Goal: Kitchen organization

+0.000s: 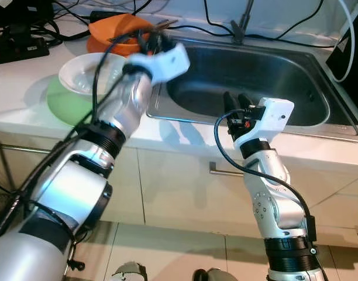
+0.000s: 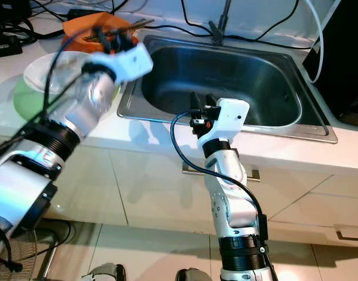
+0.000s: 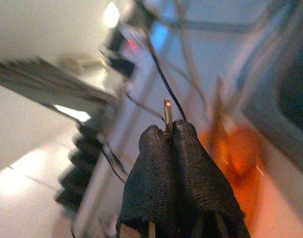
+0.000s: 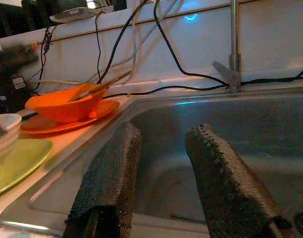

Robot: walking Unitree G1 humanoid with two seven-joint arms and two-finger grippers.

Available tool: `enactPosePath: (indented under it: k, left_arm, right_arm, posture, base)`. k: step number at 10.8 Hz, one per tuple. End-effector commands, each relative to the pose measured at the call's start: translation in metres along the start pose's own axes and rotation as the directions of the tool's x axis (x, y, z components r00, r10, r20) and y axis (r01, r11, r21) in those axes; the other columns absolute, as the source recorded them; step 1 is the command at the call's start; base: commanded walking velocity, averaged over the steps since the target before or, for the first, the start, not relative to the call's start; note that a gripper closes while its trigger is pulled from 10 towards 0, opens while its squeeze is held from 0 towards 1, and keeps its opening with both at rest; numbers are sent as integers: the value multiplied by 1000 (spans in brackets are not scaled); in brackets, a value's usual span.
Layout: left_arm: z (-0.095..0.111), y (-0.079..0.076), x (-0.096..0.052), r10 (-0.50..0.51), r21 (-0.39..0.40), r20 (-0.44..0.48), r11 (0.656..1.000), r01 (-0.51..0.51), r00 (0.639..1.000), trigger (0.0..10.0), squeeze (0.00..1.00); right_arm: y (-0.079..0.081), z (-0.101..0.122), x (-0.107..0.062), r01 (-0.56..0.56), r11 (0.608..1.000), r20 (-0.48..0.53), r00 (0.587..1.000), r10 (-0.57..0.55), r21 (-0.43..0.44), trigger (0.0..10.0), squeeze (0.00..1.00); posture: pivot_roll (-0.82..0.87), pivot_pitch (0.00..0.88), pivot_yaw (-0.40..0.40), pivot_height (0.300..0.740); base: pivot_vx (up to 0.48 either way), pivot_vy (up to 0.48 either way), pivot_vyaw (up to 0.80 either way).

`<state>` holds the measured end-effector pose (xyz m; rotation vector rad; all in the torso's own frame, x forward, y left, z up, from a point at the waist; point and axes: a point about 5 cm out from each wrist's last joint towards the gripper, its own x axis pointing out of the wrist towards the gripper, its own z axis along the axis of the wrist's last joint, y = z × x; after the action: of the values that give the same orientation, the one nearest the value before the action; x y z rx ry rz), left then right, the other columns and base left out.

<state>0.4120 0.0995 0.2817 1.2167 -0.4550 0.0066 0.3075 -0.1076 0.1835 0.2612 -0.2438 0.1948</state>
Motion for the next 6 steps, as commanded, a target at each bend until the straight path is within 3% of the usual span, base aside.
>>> enactPosePath:
  k: [1,2,3,4,5,6]
  left_arm:
    - [23,20,6,83,-29,109,996,-81,991,0,0]
    - [41,28,3,107,-224,206,973,-60,973,2353,0]
    - [65,37,-8,181,-350,348,935,-52,920,10000,0]
    - [73,39,-14,201,-432,406,902,-7,891,10000,0]
    - [77,36,-15,190,-534,448,840,91,874,10000,0]
    - [91,32,-25,161,-668,511,693,272,844,10000,0]
  right_arm:
    - [-2,-1,0,8,1000,-8,1000,-8,-17,10000,0]
    - [-2,-1,1,5,1000,-10,1000,-5,-18,10000,0]
    - [-1,-2,1,-1,1000,-11,1000,1,-20,10000,0]
    - [-1,-2,1,-4,1000,-12,1000,4,-19,10000,0]
    - [-1,-2,1,-9,1000,-12,1000,9,-14,10000,0]
    - [1,-1,3,-21,1000,-7,1000,21,-4,10000,1000]
  posture:
    - [-57,38,-47,740]
    - [-55,35,-48,740]
    - [-52,29,-51,740]
    - [-50,27,-51,740]
    - [-50,27,-51,740]
    - [-45,17,-54,740]
  base:
    - [0,0,0]
    - [0,0,0]
    - [0,0,0]
    - [0,0,0]
    - [0,0,0]
    - [0,0,0]
